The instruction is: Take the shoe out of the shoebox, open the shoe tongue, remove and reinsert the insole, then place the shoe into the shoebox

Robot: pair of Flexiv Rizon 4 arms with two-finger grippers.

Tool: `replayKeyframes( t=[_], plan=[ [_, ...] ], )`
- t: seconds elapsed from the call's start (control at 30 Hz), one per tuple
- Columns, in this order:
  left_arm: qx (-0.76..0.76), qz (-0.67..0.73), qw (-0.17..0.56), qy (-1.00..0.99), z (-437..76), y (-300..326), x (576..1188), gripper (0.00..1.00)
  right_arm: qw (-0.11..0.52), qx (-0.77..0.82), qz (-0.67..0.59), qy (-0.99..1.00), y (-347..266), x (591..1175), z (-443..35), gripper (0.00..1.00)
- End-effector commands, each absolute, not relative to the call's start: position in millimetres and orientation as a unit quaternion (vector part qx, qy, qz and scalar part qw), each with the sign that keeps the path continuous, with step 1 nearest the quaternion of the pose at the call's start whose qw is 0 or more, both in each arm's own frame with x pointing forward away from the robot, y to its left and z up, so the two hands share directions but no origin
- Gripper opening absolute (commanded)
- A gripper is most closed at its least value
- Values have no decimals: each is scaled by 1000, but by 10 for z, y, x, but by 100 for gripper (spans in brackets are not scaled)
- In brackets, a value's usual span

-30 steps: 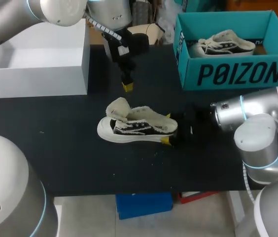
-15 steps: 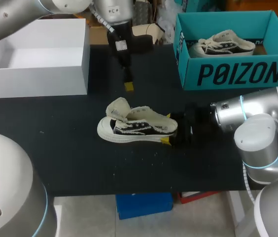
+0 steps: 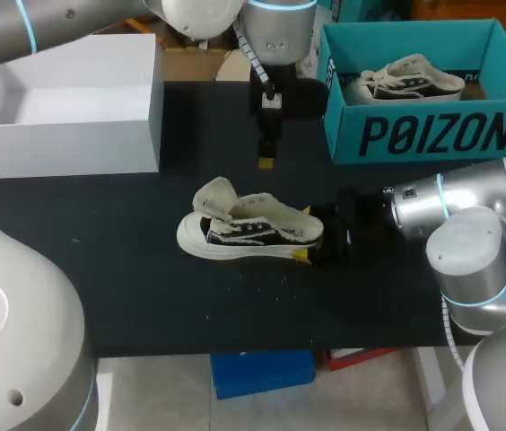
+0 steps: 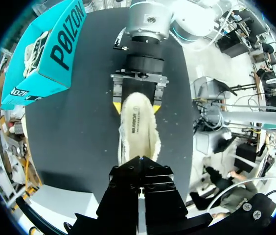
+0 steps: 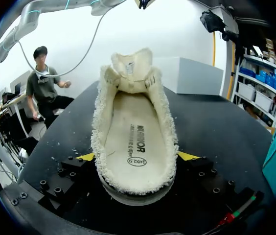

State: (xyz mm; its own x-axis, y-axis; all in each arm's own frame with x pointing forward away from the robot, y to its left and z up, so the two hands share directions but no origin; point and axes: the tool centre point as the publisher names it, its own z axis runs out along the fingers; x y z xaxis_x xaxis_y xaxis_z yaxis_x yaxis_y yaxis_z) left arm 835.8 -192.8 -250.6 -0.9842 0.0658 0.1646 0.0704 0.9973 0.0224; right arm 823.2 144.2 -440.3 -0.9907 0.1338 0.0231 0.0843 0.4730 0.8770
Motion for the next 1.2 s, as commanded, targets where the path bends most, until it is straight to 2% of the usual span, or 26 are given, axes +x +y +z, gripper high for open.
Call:
replayKeyframes(
  t=[0.03, 0.67, 1.2],
  plan=[
    [-36, 33, 74, -996, -2622, -1814, 8332, 0, 24, 65, 508, 858, 1447, 8228, -4422, 0],
    [-38, 47, 65, -996, -2627, -1860, 8299, 0, 24, 65, 508, 858, 1447, 8228, -4422, 0],
    [-8, 83, 83, -993, -3151, -1786, 8232, 0, 24, 65, 508, 858, 1447, 8228, -4422, 0]
  ],
)
